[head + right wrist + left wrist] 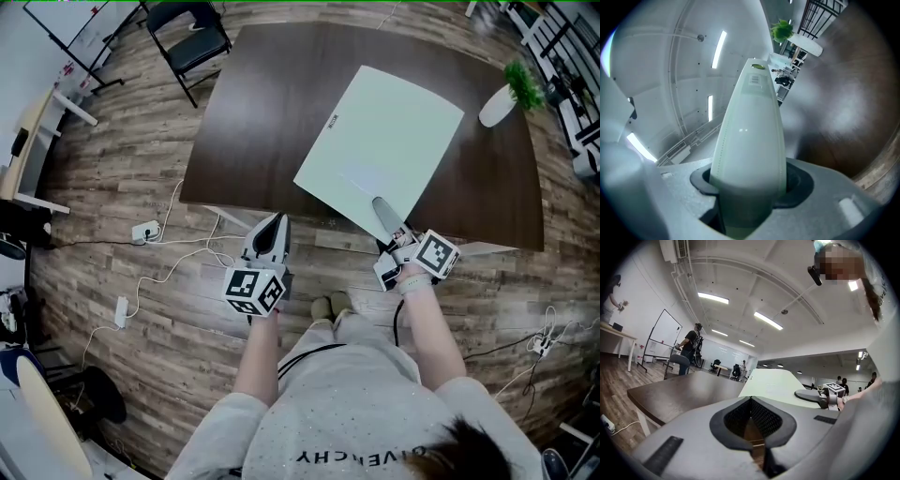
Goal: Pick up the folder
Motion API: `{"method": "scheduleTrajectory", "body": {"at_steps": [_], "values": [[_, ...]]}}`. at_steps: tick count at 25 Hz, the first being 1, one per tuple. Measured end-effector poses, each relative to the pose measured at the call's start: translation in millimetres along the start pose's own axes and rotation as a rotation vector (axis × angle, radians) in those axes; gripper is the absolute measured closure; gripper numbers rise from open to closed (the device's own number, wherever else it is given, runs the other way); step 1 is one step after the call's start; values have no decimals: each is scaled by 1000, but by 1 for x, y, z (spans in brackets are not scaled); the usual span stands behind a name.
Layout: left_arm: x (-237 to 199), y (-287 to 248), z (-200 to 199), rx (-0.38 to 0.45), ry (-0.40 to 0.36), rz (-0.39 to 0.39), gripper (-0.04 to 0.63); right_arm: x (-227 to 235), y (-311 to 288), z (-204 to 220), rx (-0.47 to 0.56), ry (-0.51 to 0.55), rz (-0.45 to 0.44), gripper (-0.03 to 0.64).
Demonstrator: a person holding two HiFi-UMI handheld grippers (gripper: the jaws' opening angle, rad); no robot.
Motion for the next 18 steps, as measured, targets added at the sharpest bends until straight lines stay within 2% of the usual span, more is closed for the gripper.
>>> {"method": "scheduleTrajectory", "body": {"at_steps": [8,11,18], "values": [[7,-5,-12,14,-2,-6,597,-10,8,-17,36,32,24,352],[8,-7,-15,22,-1,-11,597,-15,8,-24,39,81,-5,353],[17,-16,-21,32,-8,-8,597,-9,21,-37,64,148,72,353]]}}
Point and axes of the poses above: the fingertips, and each gripper's own axes: y backward along the fingers, x to its right, z out of its underside, the point moved 9 cm from there along y, backward along the fingers, and after that the axes turned 9 degrees about z, right-handed, at the moved point
